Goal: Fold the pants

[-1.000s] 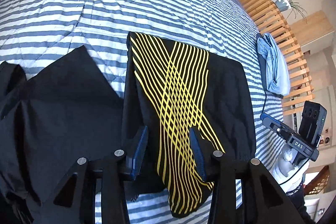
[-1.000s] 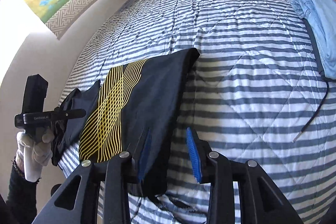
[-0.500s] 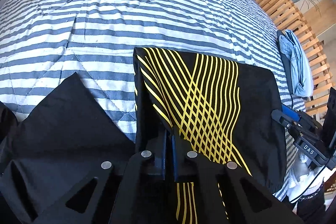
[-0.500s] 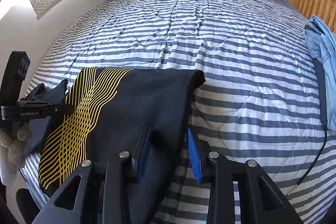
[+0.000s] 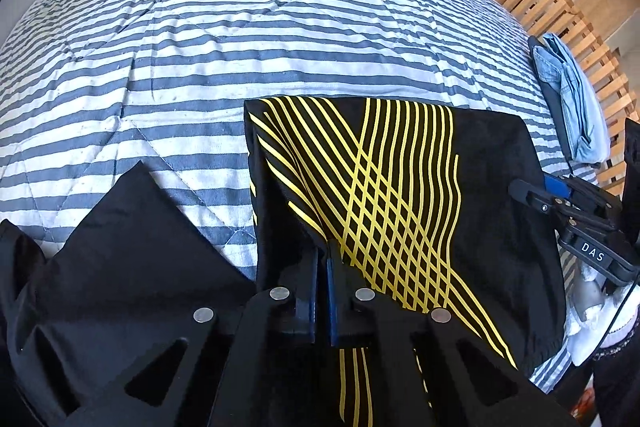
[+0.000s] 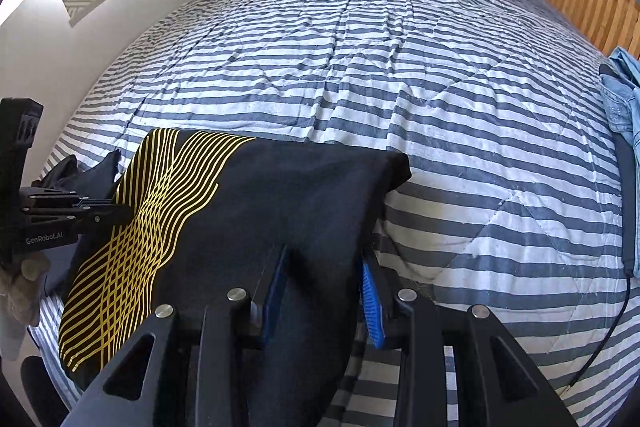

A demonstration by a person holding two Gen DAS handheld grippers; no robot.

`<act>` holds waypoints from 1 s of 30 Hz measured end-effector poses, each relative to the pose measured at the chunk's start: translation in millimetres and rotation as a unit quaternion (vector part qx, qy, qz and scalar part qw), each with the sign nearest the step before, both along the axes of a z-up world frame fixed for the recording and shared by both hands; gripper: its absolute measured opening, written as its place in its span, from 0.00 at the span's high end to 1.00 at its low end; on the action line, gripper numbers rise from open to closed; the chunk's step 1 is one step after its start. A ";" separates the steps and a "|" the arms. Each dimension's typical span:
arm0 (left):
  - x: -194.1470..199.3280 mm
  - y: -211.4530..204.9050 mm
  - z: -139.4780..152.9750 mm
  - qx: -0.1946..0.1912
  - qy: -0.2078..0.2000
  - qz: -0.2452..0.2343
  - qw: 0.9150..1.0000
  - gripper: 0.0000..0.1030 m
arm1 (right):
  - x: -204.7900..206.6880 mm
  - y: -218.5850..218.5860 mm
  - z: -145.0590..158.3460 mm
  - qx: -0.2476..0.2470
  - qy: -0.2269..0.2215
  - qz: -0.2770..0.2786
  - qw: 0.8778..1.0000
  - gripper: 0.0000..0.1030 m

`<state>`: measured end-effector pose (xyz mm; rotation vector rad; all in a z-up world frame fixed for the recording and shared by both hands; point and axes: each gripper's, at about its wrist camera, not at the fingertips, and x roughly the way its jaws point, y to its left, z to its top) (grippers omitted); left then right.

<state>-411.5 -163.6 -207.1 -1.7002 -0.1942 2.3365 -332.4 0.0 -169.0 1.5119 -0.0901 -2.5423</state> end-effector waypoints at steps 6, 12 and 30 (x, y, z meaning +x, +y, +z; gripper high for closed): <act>-3.8 -10.7 8.2 0.015 0.006 0.006 1.000 0.98 | -4.1 13.2 -3.8 -0.077 -0.022 -0.013 0.997 0.91; -19.7 -26.3 -1.2 0.020 -0.009 0.009 1.000 0.94 | -4.9 22.5 -0.4 -0.115 -0.010 -0.043 0.992 0.94; -73.3 -15.7 -8.4 -0.021 0.033 0.025 0.999 0.73 | -53.8 16.0 -8.7 -0.052 -0.008 -0.032 0.998 0.82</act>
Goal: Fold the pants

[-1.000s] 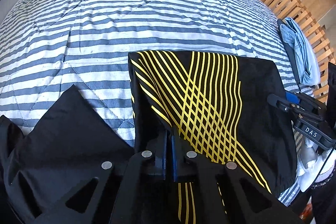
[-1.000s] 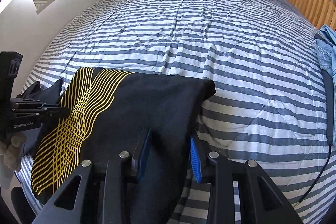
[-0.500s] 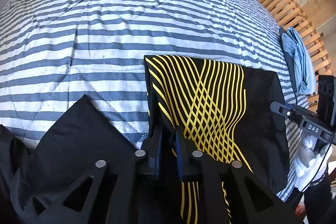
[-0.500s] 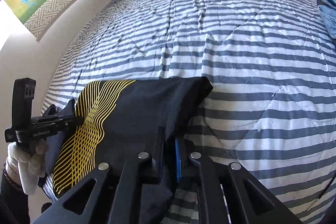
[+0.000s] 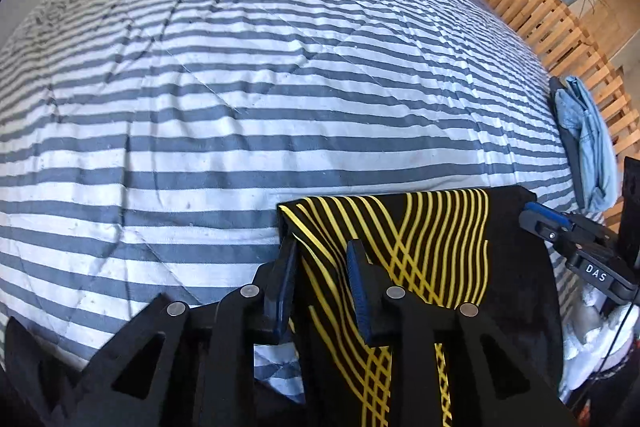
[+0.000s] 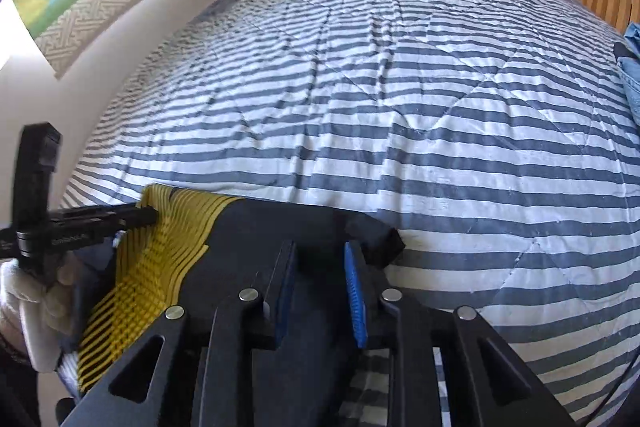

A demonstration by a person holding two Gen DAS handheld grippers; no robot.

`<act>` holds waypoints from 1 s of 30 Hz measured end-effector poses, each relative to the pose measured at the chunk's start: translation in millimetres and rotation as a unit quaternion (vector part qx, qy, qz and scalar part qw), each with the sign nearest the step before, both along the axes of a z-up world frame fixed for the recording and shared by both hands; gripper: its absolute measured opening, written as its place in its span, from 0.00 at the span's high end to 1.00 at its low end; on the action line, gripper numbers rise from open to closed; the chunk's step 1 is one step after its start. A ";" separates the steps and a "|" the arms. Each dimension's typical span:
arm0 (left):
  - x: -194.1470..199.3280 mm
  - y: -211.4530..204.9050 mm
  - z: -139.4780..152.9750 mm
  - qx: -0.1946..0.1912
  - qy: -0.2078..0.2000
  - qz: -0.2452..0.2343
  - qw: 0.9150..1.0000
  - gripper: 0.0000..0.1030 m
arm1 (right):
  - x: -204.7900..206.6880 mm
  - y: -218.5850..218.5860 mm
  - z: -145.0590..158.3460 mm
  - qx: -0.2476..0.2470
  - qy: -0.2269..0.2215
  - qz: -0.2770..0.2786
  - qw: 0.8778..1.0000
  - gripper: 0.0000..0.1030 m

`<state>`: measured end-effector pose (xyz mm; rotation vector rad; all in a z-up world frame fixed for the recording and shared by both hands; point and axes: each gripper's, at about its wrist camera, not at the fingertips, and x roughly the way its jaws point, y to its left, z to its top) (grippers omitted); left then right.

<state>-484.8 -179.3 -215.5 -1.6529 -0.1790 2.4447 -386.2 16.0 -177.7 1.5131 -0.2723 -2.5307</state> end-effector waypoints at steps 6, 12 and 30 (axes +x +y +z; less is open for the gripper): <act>40.1 12.6 26.4 -0.102 0.062 0.007 0.993 0.63 | 21.8 17.0 11.4 -0.025 0.019 -0.015 0.999 0.67; 79.0 29.1 37.2 -0.120 0.087 -0.012 0.989 0.46 | 52.8 20.8 10.7 -0.028 0.020 -0.014 0.999 0.64; 48.1 -31.1 -0.4 0.102 -0.024 0.024 0.994 0.37 | 38.9 35.2 -8.6 -0.075 -0.007 -0.024 0.997 0.48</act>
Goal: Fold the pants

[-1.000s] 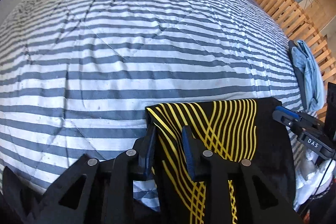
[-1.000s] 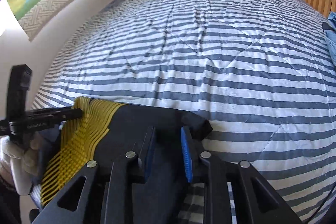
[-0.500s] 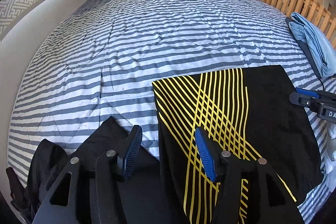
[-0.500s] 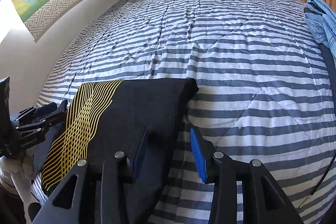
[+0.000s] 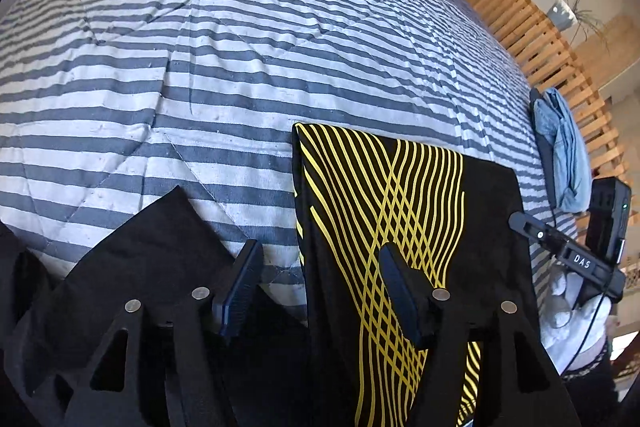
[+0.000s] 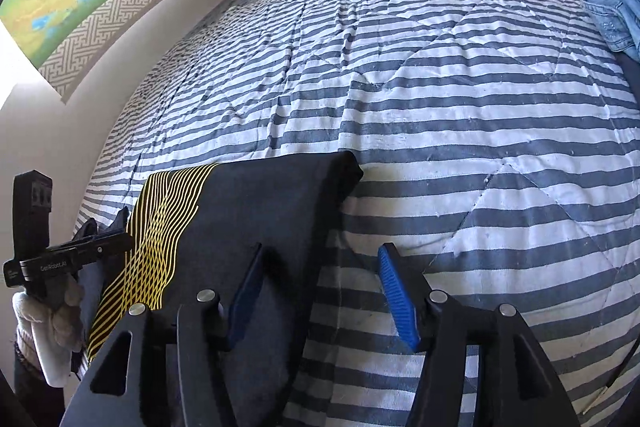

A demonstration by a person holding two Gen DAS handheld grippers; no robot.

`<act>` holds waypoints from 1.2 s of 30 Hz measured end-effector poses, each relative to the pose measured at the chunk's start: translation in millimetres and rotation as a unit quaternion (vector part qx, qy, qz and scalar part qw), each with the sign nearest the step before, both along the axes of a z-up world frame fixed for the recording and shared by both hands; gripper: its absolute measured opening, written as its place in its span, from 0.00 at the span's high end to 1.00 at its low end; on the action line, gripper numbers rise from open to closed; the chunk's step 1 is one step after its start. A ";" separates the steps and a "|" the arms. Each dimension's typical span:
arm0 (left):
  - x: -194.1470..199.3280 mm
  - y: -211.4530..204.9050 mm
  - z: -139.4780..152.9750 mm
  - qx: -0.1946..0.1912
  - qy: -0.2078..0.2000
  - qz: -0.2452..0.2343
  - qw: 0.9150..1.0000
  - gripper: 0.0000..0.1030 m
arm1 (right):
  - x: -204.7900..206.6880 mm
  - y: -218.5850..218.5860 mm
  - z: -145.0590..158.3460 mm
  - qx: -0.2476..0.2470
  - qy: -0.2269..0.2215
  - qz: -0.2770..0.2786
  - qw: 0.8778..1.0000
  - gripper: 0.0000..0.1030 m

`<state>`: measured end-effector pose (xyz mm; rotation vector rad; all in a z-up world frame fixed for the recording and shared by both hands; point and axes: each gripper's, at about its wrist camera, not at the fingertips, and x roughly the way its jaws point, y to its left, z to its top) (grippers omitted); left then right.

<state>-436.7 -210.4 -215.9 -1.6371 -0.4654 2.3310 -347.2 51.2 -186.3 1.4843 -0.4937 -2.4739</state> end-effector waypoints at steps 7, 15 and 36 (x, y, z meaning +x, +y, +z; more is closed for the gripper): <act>-19.8 1.8 -6.6 0.020 -0.015 -0.004 1.000 0.34 | -15.4 -2.0 -3.3 -0.013 -0.026 0.016 0.999 0.46; -30.9 12.1 -8.5 0.022 -0.012 -0.017 1.000 0.41 | -25.8 -12.7 -4.7 -0.029 -0.018 0.042 0.999 0.44; 8.5 40.3 57.1 0.021 0.093 -0.041 0.995 0.95 | -0.4 -30.6 44.1 -0.099 0.062 0.055 0.992 0.92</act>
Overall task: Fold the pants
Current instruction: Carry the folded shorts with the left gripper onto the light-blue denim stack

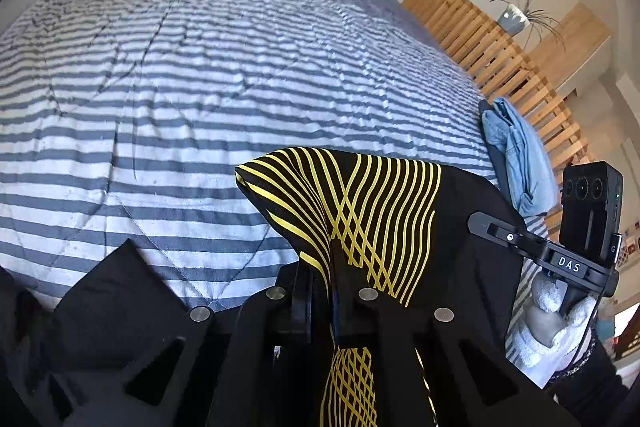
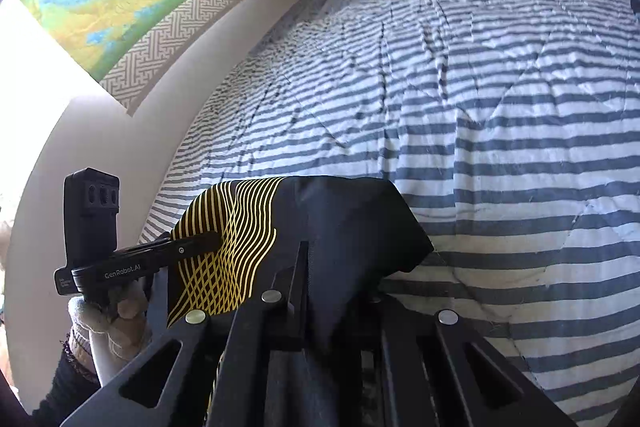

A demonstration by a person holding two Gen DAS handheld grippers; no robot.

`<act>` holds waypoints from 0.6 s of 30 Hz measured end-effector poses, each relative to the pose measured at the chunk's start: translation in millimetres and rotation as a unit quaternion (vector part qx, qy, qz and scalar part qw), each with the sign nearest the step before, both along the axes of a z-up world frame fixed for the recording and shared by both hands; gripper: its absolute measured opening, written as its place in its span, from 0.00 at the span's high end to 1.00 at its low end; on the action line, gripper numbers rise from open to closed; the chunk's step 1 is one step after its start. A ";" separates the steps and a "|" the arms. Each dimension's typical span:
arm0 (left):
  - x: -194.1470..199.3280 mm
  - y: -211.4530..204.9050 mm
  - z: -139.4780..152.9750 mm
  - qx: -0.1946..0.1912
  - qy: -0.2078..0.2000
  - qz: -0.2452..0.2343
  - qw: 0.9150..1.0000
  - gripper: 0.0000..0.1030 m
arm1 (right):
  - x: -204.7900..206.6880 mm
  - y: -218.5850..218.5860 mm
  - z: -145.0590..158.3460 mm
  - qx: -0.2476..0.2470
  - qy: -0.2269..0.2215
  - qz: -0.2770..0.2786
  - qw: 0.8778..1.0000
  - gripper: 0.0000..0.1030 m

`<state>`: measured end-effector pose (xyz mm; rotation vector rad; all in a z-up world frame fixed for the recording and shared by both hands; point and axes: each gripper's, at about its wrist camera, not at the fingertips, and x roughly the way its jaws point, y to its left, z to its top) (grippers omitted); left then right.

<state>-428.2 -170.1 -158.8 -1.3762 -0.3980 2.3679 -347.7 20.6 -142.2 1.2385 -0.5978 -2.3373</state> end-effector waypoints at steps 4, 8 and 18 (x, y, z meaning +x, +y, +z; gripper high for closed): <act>28.0 10.7 52.1 -0.001 0.054 -0.006 0.999 0.95 | 30.3 0.9 44.7 0.019 0.060 -0.006 0.998 0.92; 56.2 28.5 103.8 -0.012 0.104 -0.019 0.994 0.95 | 66.7 8.2 91.8 0.040 0.124 -0.023 0.991 0.93; 96.0 133.9 189.9 -0.001 0.169 -0.080 0.982 0.95 | 153.8 65.7 180.9 0.135 0.227 -0.078 0.961 0.93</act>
